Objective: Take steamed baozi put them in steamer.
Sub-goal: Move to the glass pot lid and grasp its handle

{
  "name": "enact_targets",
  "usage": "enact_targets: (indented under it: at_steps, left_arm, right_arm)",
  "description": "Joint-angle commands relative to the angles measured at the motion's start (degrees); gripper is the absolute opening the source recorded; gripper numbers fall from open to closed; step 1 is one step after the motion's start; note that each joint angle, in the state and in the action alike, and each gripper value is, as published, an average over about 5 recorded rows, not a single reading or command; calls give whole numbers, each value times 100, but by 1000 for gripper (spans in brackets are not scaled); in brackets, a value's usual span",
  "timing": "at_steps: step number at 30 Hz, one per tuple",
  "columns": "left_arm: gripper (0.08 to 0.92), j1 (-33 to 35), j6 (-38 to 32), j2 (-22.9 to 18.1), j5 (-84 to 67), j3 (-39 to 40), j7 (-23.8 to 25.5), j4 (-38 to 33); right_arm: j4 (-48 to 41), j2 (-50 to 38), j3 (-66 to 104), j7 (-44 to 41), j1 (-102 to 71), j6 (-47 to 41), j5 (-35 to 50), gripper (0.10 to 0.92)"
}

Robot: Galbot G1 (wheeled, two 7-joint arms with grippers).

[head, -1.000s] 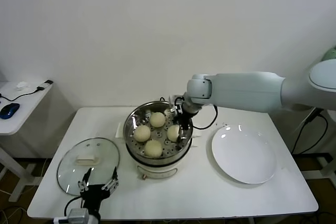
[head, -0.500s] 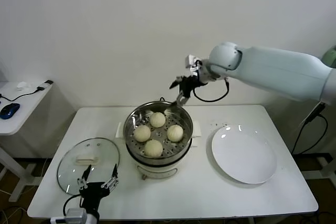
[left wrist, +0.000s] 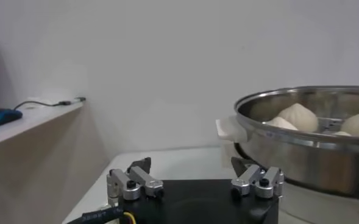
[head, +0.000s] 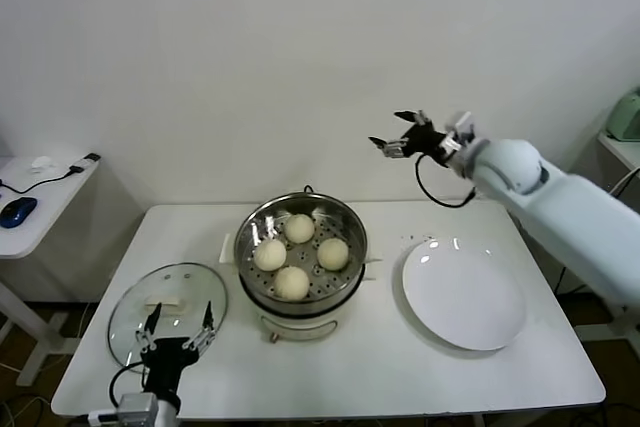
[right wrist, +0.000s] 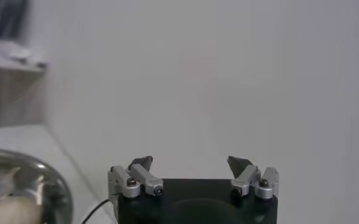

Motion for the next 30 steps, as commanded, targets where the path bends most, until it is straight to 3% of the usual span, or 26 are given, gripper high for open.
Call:
enact_targets:
  at_steps: [1, 11, 22, 26, 30]
  left_arm:
    - [823, 23, -93, -5, 72, 12, -10, 29]
    - [823, -95, -474, 135, 362, -139, 2, 172]
    - [823, -204, -928, 408, 1255, -263, -67, 671]
    - [823, -296, -1174, 544, 1969, -297, -481, 968]
    - [823, -426, -1362, 797, 3451, -389, -1401, 1459]
  right_arm:
    - [654, 374, 5971, 257, -6188, 1343, -1133, 823]
    - [605, 2060, 6203, -6, -7737, 2806, -2058, 823]
    - [528, 3055, 5892, 13, -7957, 3349, -2371, 823]
    - [541, 3230, 5755, 80, -7995, 3357, -2410, 823]
    - [545, 3347, 5638, 120, -7986, 3326, -2531, 823]
